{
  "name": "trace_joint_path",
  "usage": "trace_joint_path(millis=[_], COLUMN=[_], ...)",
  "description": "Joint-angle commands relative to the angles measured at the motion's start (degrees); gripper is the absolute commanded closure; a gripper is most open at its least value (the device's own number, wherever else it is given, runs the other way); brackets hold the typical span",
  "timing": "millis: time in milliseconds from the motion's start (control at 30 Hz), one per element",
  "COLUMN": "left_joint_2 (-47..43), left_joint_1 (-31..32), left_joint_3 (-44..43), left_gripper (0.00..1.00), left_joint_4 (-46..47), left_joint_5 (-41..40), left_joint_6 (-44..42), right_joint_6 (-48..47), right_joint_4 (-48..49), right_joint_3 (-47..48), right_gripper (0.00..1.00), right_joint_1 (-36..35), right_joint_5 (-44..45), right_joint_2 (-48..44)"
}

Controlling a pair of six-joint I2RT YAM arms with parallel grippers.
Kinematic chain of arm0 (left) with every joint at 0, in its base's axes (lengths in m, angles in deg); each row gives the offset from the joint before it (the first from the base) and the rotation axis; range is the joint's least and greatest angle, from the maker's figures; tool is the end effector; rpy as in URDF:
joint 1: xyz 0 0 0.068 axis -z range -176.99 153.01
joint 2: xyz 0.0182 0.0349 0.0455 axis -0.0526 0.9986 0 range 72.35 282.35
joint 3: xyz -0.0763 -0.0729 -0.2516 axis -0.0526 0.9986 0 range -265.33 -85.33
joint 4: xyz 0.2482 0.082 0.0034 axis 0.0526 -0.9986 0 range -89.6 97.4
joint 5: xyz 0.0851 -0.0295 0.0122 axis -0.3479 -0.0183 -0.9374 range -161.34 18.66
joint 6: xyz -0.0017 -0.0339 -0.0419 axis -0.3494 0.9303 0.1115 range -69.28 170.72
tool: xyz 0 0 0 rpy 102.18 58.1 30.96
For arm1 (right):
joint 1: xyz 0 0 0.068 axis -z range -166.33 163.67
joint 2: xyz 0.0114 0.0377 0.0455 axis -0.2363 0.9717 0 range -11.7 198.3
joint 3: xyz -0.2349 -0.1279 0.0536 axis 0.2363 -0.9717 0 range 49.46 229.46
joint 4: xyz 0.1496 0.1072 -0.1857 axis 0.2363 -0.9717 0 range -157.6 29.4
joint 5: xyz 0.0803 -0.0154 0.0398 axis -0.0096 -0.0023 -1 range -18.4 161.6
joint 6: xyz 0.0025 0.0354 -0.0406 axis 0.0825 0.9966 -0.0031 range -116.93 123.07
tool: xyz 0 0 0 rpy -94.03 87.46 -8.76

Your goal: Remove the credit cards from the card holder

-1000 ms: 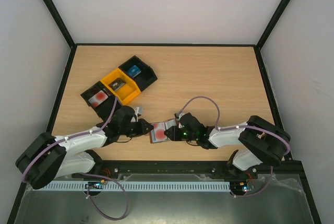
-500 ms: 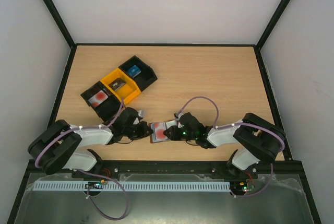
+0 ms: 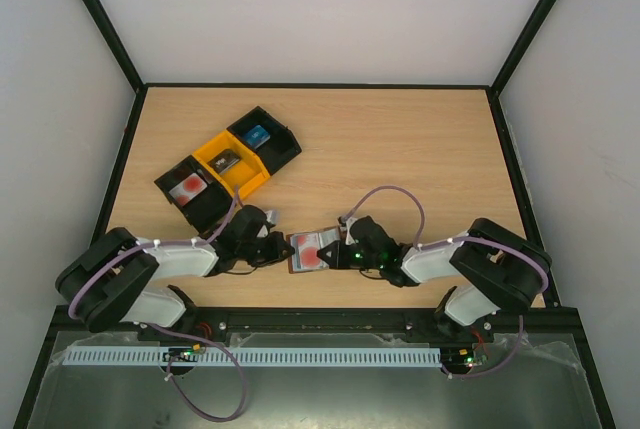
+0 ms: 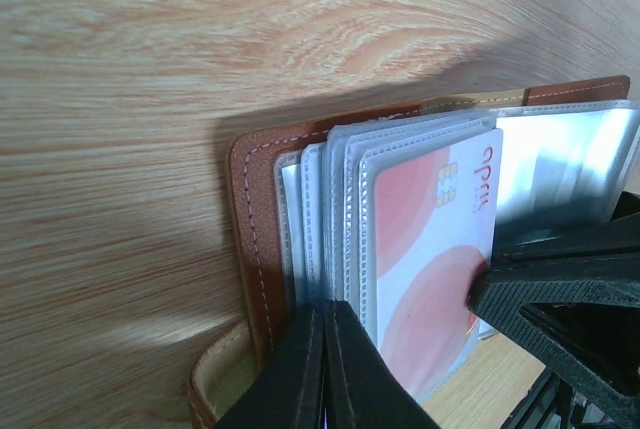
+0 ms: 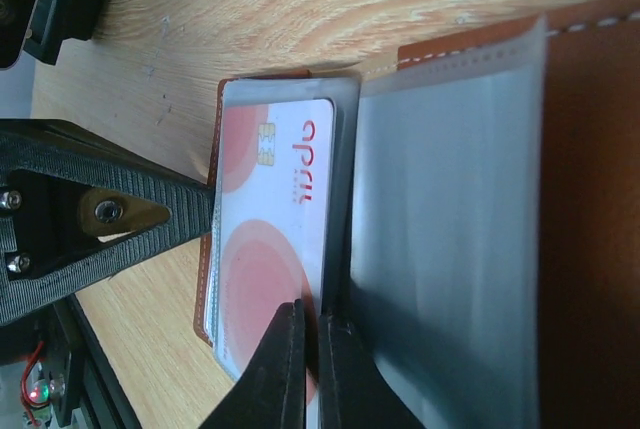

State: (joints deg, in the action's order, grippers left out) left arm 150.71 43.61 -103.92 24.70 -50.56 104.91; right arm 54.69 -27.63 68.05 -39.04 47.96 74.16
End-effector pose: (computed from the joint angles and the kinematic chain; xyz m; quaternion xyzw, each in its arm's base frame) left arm 0.1595 -0.1534 0.1182 -0.0344 0.9025 -0.4035 0.1469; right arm 0.1334 0.1989 0.1139 -0.1039 0.8645 0.4722 0.1374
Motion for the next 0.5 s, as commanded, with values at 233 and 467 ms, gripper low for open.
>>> trace_joint_path(millis=[233,467], left_joint_2=[1.1,1.4], left_joint_1=[-0.1,-0.5], left_joint_3=[0.9,0.1], left_gripper=[0.97,0.97], left_joint_4=[-6.9,-5.7], left_joint_5=[-6.5,-5.0], left_joint_6=[-0.5,-0.3], right_joint_6=[-0.6,1.4], right_joint_4=[3.7,7.7], right_joint_3=[-4.4,-6.0], right_gripper=[0.98,0.98], right_joint_1=[1.9,6.4], right_joint_5=[-0.5,-6.4], right_joint_2=[0.3,-0.4])
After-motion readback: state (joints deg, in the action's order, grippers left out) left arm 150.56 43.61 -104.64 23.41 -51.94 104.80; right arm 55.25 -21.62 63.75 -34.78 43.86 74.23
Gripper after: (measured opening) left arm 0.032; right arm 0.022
